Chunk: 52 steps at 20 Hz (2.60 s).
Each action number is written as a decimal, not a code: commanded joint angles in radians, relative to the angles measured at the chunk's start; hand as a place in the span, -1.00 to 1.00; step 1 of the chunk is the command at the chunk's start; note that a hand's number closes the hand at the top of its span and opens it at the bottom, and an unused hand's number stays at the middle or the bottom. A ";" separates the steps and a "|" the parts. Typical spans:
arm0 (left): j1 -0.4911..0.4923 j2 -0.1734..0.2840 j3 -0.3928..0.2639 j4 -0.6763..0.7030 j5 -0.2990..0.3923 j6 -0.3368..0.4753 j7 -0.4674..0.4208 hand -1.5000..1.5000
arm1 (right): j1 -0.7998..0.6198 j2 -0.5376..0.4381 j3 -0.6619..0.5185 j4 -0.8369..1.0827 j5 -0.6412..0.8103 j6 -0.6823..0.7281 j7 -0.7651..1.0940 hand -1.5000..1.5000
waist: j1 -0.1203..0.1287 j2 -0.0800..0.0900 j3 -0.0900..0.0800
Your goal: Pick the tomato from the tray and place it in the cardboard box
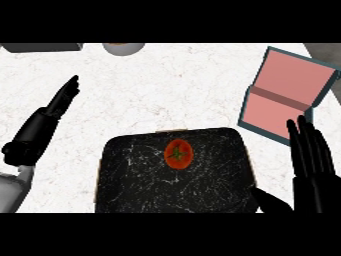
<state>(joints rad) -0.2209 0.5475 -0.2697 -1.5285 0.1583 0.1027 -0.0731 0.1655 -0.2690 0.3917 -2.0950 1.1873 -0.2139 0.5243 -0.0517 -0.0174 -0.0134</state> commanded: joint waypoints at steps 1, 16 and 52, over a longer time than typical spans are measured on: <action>-0.006 -0.003 -0.019 -0.024 -0.003 -0.020 -0.002 0.00 | 0.009 0.065 0.140 0.002 0.180 0.194 0.180 -1.00 | 0.041 0.009 -0.001; -0.053 -0.040 -0.020 0.031 -0.017 -0.042 -0.030 0.00 | -0.293 0.268 0.432 0.189 0.215 0.614 0.831 -1.00 | 0.082 0.028 0.009; -0.072 -0.059 0.042 0.072 -0.026 -0.100 -0.042 0.00 | -0.584 0.268 0.355 0.624 -0.046 0.448 0.963 -1.00 | 0.078 0.020 0.012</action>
<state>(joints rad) -0.2845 0.4916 -0.2472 -1.4741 0.1304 0.0077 -0.1042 -0.3715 -0.0231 0.7271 -1.5318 1.1760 0.2532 1.2420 0.0259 0.0003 -0.0012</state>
